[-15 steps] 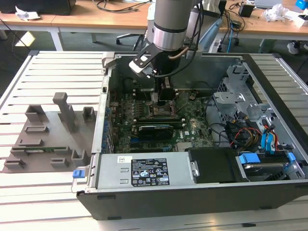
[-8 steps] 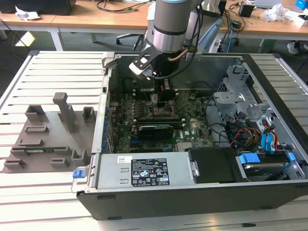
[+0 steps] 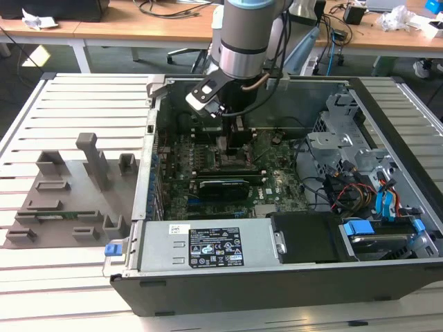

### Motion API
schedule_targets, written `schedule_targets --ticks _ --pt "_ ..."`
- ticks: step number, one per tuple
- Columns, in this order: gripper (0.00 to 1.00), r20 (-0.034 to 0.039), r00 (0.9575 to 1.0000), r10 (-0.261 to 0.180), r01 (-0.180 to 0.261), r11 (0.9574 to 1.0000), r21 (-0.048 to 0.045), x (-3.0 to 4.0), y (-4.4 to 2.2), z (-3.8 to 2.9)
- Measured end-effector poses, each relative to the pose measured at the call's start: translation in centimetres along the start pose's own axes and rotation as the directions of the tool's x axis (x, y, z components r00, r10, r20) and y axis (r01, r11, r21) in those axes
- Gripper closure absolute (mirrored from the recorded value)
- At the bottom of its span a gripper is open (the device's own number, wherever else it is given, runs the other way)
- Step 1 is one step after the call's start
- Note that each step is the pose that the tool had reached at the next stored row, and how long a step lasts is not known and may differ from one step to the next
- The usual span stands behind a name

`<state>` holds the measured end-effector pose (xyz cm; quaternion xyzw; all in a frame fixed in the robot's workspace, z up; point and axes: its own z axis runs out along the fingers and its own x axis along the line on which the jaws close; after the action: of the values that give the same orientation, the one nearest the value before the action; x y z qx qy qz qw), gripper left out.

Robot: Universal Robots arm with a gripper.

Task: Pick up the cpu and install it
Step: 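Place the cpu into insertion slot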

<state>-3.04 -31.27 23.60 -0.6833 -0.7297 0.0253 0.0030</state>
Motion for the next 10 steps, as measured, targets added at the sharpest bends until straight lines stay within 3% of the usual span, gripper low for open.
schedule_targets --ticks 10 --pt "0.45 0.0000 1.0000 0.000 0.000 1.0000 0.0000 0.35 0.05 0.78"
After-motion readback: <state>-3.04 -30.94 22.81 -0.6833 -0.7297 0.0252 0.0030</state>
